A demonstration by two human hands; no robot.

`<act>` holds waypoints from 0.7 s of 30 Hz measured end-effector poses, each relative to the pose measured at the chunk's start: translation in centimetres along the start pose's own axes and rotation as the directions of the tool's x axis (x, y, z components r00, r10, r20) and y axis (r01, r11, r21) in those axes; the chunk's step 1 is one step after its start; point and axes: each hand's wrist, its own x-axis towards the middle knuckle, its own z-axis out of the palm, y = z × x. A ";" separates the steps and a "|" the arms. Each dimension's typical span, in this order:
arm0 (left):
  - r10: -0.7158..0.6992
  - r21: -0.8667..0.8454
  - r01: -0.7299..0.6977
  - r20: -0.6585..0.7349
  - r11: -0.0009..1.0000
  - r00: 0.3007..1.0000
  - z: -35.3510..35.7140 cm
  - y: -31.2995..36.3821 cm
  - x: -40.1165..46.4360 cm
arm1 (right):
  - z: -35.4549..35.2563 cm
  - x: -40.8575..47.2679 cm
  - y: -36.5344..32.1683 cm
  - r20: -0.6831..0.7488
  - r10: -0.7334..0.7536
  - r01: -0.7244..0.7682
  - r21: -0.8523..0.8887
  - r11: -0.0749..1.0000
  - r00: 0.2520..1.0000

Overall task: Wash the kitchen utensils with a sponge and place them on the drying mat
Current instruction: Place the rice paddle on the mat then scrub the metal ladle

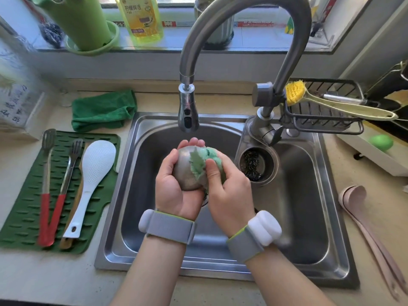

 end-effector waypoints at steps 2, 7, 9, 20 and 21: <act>0.024 -0.017 -0.024 0.000 1.000 1.000 -0.1 0.0 0.1 | 0.1 0.3 0.2 0.042 0.060 -0.057 -0.075 0.996 0.997; 0.172 -0.120 -0.167 0.031 0.979 0.985 -0.2 2.9 0.4 | -3.5 -0.5 5.3 0.216 0.205 -0.103 -0.404 0.909 0.955; 0.182 -0.125 -0.174 0.050 0.977 0.982 0.0 3.7 0.9 | -4.5 -0.6 5.7 0.216 0.262 -0.155 -0.415 0.897 0.940; 0.185 -0.163 -0.184 -0.009 0.969 0.983 0.5 2.2 0.8 | -2.2 -0.5 4.4 0.215 0.080 0.018 -0.420 0.907 0.973; 0.201 -0.161 -0.201 -0.016 0.966 0.979 0.3 2.4 0.8 | -3.0 -1.0 5.1 0.202 0.148 -0.042 -0.453 0.890 0.968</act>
